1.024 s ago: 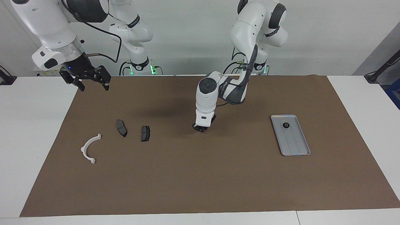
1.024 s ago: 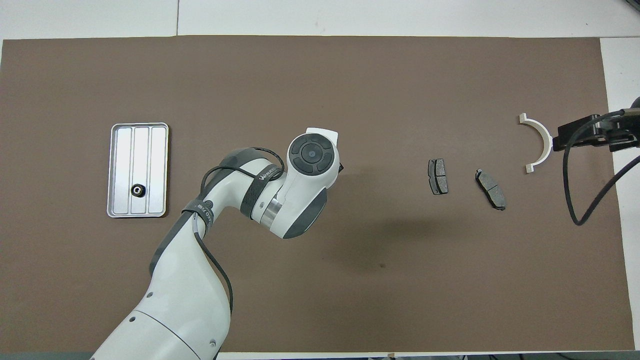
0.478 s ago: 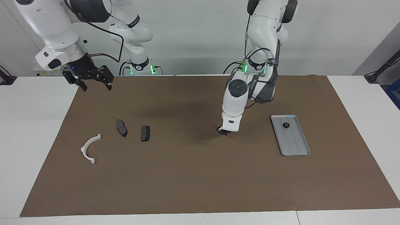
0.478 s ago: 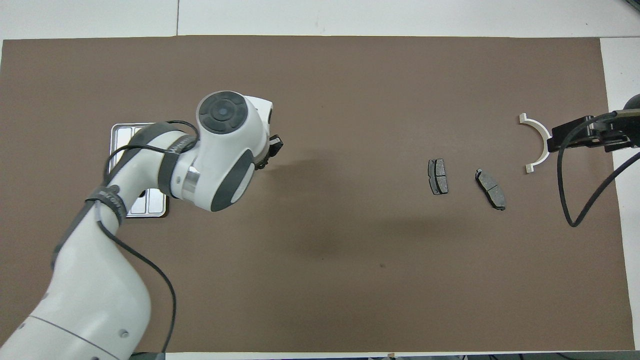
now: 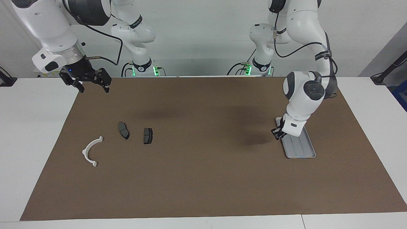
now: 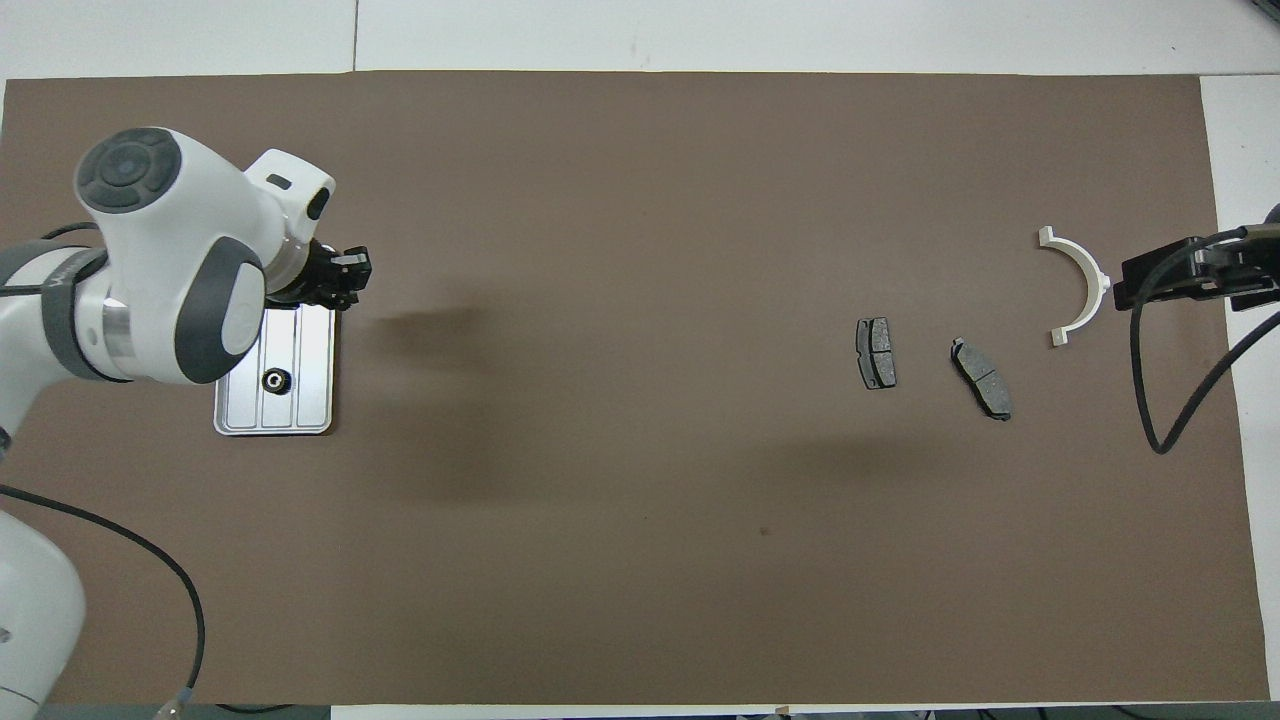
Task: Pick bearing gear from pile to tray
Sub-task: 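Carry the second bearing with the left gripper and lower it into the tray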
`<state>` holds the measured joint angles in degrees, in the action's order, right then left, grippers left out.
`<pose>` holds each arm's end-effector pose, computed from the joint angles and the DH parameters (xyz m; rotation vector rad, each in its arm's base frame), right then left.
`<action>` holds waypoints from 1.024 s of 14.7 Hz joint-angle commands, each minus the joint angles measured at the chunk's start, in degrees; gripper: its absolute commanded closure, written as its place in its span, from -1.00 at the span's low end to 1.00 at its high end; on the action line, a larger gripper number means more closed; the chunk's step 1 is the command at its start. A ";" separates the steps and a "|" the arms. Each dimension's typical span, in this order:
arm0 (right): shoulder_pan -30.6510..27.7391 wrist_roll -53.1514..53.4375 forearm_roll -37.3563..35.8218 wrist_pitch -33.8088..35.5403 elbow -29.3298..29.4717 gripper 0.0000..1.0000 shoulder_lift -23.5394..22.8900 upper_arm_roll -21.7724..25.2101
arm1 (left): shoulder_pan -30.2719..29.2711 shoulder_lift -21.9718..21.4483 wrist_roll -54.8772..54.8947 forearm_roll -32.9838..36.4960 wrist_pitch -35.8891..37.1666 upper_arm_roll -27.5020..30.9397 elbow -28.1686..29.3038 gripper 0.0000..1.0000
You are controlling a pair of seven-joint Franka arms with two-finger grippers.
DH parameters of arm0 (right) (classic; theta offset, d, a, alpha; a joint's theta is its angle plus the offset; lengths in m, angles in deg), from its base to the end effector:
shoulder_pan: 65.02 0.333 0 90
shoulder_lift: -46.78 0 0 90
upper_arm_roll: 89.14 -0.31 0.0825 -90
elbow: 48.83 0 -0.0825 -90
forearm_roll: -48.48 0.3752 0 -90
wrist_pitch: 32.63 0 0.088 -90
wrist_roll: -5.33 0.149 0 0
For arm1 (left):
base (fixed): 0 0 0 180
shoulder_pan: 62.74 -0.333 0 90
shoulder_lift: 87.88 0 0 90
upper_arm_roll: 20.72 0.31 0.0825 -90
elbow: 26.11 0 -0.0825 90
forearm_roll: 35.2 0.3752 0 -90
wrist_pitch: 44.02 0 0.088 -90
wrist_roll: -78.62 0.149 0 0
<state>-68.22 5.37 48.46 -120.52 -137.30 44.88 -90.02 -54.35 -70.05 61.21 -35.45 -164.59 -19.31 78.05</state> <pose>0.5495 -0.0224 0.5675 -3.1392 0.0647 0.0679 0.6150 -0.0763 0.3230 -3.1193 -0.2866 0.0365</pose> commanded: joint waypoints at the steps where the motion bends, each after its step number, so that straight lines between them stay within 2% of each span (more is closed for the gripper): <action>1: -0.67 0.05 -0.86 0.26 -1.70 -0.95 1.55 -0.44 | -4.59 -1.22 9.04 0.69 -2.56 -0.88 2.35 1.00; 5: -0.59 0.05 -2.79 0.26 -1.79 -0.95 1.55 -0.44 | -6.01 -0.34 10.11 0.69 -7.13 -0.88 4.28 1.00; 10: -0.59 0.05 -2.79 0.26 -2.23 -0.95 1.82 -0.44 | -7.68 1.41 14.60 0.69 -8.89 -0.97 4.73 1.00; 15: -0.67 -0.13 -2.79 0.17 -2.23 -0.95 1.91 -0.44 | -7.59 1.42 14.60 0.61 -13.46 -0.97 8.77 1.00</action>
<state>-68.23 5.37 46.37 -120.51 -137.79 45.17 -90.02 -61.47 -67.97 75.25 -35.45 -175.63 -19.88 84.72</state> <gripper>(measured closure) 0.000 0.762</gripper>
